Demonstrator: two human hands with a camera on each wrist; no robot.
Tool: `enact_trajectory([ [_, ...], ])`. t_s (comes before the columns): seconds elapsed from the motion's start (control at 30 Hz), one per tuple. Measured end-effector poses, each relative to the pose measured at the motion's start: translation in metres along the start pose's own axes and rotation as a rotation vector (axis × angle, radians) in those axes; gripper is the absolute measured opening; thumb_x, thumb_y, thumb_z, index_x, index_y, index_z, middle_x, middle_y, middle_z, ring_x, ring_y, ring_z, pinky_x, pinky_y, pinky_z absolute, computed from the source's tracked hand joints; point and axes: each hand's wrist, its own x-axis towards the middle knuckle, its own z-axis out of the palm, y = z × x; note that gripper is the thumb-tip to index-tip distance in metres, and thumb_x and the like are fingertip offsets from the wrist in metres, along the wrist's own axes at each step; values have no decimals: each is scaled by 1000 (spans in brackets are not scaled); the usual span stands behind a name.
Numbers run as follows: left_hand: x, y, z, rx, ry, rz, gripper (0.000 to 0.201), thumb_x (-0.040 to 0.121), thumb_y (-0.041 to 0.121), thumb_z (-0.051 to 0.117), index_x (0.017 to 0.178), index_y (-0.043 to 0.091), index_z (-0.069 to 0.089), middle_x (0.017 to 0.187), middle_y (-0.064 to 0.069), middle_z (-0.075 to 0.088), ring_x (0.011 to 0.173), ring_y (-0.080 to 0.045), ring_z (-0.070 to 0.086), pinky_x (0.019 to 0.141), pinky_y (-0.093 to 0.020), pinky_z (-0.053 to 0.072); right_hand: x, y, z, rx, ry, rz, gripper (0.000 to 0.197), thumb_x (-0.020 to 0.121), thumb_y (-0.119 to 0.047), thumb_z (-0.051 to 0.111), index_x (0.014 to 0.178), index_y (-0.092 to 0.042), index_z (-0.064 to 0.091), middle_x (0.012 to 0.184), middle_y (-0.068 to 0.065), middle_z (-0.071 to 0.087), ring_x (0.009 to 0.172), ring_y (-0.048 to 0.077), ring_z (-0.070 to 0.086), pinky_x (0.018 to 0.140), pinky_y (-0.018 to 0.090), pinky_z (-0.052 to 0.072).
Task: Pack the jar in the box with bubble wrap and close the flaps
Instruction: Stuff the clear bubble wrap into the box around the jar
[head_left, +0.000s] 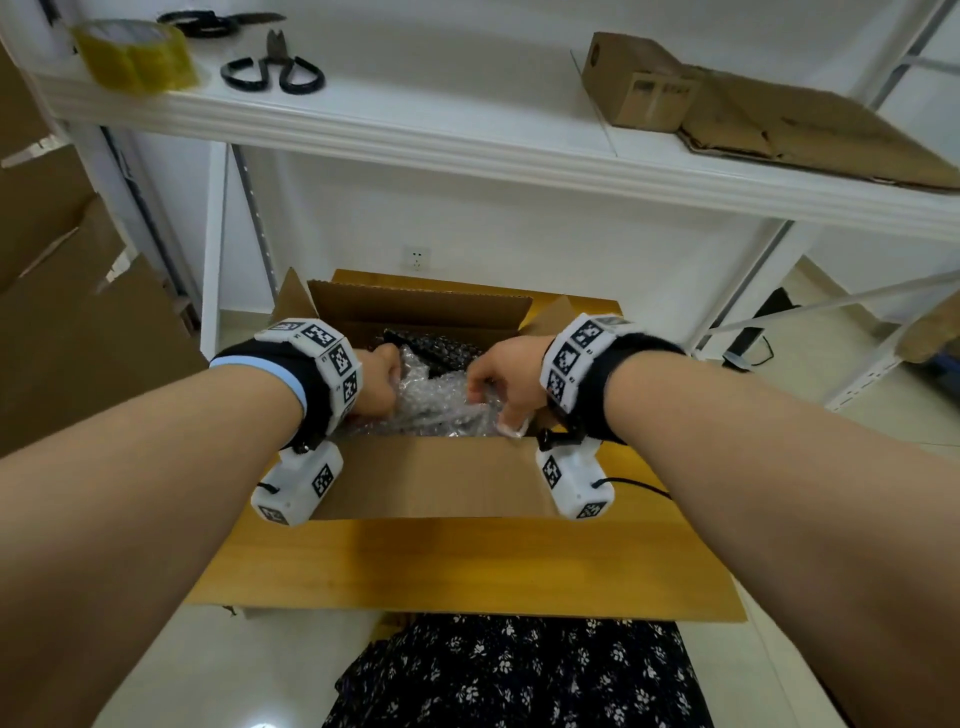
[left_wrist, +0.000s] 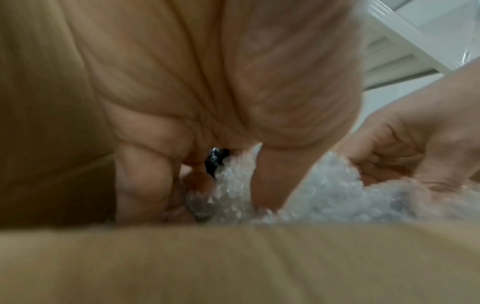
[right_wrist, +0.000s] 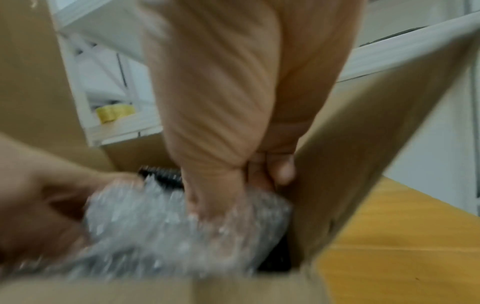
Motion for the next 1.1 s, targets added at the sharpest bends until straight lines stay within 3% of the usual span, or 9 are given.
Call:
enact_trajectory([
  [0.07, -2, 3, 4, -33, -25, -52, 41, 89, 12, 53, 126, 16, 35, 82, -8, 43, 83, -23, 49, 70, -36, 43, 2, -11, 7, -141, 6, 20, 39, 84, -2, 64, 117, -18, 50, 80, -6, 48, 59, 13, 46, 49, 22, 39],
  [0.17, -4, 2, 4, 2, -85, -65, 52, 85, 12, 61, 128, 18, 32, 89, -8, 49, 89, -27, 55, 75, -36, 49, 7, -21, 18, -242, 3, 40, 31, 87, -1, 58, 108, -17, 41, 81, -1, 44, 56, 15, 38, 47, 25, 29],
  [0.33, -2, -2, 7, 80, 14, -8, 59, 85, 18, 67, 134, 13, 36, 102, -6, 52, 92, -21, 54, 86, -33, 47, 4, -17, 3, -121, -42, 47, 34, 88, -4, 57, 121, -12, 58, 87, -2, 53, 59, 12, 43, 52, 24, 41],
  [0.47, -5, -2, 5, 180, -21, -24, 66, 85, 30, 68, 136, 16, 30, 100, -7, 51, 83, -21, 48, 77, -32, 44, 4, -27, -11, 156, 109, -6, 12, 87, -19, 70, 99, -22, 70, 93, 2, 72, 76, 17, 70, 72, 37, 62],
  [0.6, -9, -7, -5, 85, -77, -25, 55, 85, 24, 67, 130, 26, 36, 83, -1, 51, 66, -15, 52, 61, -27, 53, 7, -28, 3, 195, 104, -50, 31, 88, -23, 69, 116, -34, 68, 107, -9, 64, 90, 11, 64, 80, 30, 57],
  [0.7, -17, -8, -25, -101, -149, -37, 44, 85, 13, 69, 123, 25, 49, 91, -5, 58, 74, -22, 65, 73, -37, 61, 3, -23, 11, 240, 107, -50, 35, 93, -18, 63, 125, -32, 63, 109, -6, 60, 79, 9, 60, 67, 24, 53],
  [0.83, -20, -1, -50, -264, -30, 82, 33, 85, 9, 69, 113, 22, 58, 99, -10, 66, 80, -25, 69, 68, -36, 61, 5, -24, 14, 237, 99, -21, 41, 91, -18, 62, 128, -33, 55, 109, -1, 63, 89, 19, 65, 78, 35, 59],
  [0.97, -17, 12, -40, -16, -83, 166, 50, 85, 20, 70, 131, 31, 54, 119, 8, 59, 93, -18, 67, 83, -31, 57, 7, -20, 11, 234, 55, -9, 43, 91, -22, 62, 130, -37, 53, 112, 0, 64, 94, 21, 65, 82, 39, 59],
  [1.1, -9, 21, -25, 225, -80, 142, 43, 94, 22, 58, 137, 19, 51, 126, -2, 60, 105, -23, 60, 85, -30, 48, 8, -15, 10, 258, 32, -19, 43, 92, -25, 61, 132, -39, 51, 112, -1, 61, 81, 17, 64, 73, 33, 59],
])
